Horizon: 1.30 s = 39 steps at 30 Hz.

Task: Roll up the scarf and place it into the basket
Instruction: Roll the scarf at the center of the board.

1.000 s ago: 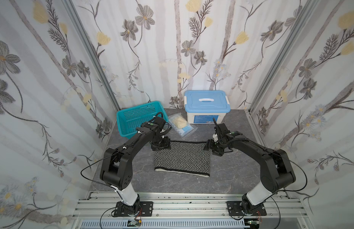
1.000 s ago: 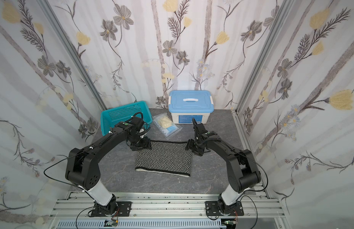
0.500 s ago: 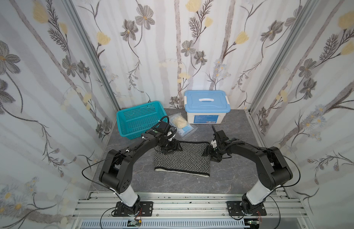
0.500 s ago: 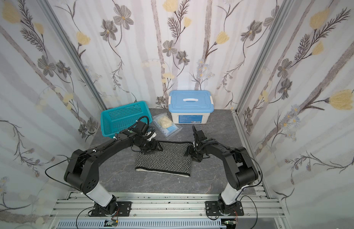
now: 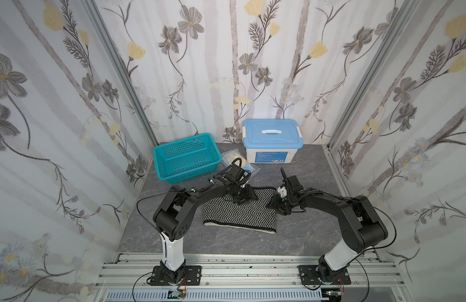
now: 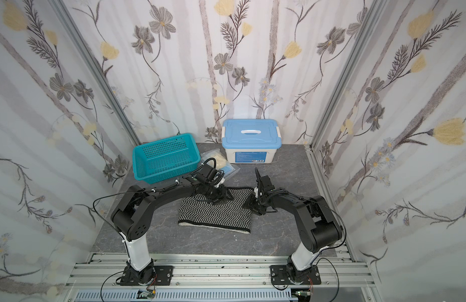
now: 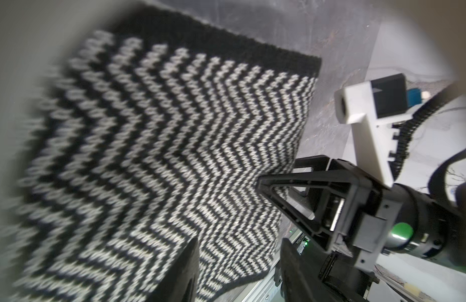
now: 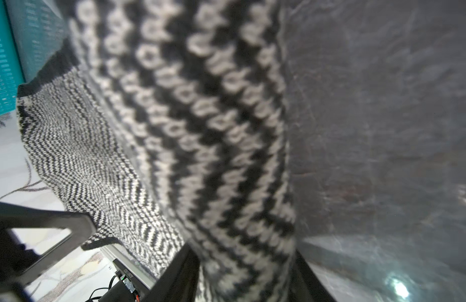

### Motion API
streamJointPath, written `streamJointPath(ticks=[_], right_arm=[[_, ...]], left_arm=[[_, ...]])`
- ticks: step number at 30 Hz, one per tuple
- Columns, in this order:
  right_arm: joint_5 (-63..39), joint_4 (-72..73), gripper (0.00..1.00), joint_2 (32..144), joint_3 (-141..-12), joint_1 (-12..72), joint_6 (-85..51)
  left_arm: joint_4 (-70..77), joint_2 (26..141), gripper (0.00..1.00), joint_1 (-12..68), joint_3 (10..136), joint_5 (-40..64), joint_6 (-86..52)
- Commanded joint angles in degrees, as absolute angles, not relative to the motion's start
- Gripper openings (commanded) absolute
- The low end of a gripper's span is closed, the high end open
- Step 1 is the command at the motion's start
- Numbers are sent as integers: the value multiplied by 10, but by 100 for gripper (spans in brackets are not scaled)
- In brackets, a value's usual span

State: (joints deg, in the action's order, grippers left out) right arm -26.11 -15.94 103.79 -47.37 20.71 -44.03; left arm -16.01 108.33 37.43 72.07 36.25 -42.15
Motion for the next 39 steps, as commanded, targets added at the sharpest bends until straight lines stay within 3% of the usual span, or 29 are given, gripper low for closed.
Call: streamJointPath(ticks=[1,7,13,22,33,39], right_arm=[[-224,-196,40,1042,-474,207,-434],[-211,-211,24,1034,-476,205,-432],[-202,-232,0,1004,-480,197,-423],[-210,-306,0,926,-553,179,-390],[-229,-315,0,928,-578,226,-427],[-214,-300,0,956,-577,272,-446]], left_arm=[[-147,1099,51,382,730,362,-440],[-134,1134,47,395,718,362,-442],[-110,1144,47,402,696,356,-454],[-73,1176,46,438,702,363,-466],[40,1189,47,437,678,362,-527],[53,1160,57,429,659,362,-535]])
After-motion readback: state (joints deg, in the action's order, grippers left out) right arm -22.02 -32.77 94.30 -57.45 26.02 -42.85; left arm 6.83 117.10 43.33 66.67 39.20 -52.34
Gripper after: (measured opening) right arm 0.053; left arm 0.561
